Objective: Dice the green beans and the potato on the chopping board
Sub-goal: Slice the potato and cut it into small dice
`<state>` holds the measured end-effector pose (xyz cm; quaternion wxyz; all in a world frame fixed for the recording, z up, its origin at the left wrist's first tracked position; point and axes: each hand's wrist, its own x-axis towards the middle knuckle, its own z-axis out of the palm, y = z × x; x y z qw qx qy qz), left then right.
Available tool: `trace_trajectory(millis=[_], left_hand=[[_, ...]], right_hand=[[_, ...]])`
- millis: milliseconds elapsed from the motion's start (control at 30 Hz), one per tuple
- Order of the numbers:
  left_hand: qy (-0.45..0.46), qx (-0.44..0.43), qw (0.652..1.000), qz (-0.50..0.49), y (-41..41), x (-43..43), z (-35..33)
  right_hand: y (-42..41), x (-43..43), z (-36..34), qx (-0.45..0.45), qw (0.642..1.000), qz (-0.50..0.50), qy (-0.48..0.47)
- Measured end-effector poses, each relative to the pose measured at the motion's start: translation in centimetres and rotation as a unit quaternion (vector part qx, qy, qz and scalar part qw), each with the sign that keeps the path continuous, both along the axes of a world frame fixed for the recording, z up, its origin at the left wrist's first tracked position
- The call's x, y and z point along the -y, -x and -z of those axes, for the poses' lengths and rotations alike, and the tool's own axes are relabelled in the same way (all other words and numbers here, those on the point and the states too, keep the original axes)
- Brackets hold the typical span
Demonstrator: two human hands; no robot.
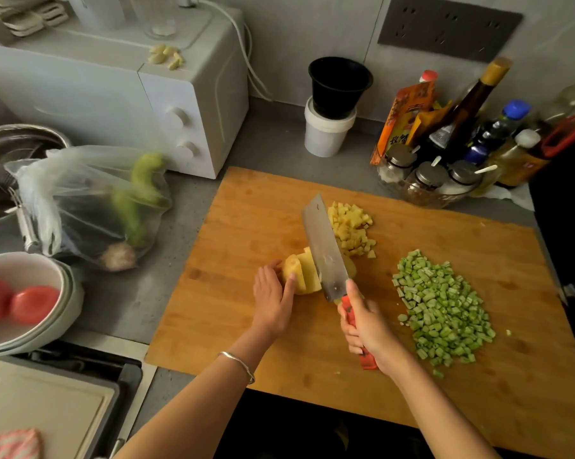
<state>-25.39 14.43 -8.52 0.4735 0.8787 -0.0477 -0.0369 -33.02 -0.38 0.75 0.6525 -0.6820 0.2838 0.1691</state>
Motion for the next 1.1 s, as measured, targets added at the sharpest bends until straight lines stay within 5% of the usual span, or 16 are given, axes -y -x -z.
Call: trace_trajectory(millis=[267,567,1100], left_hand=[[0.016,-0.008,1.000,0.013,0.6,-0.6,0.1],[-0.062,0.090,0.980,0.168,2.1,-3.7,0.5],[-0.086,0.098,0.978,0.160,2.3,-3.4,0.9]], right_hand=[[0.6,-2.5,-0.6,0.059,0.995,-0.033,0.071],[0.5,-3.5,0.4,0.026,0.994,-0.044,0.102],[-1.8,-4.3,0.7,-0.045,0.987,-0.061,0.139]])
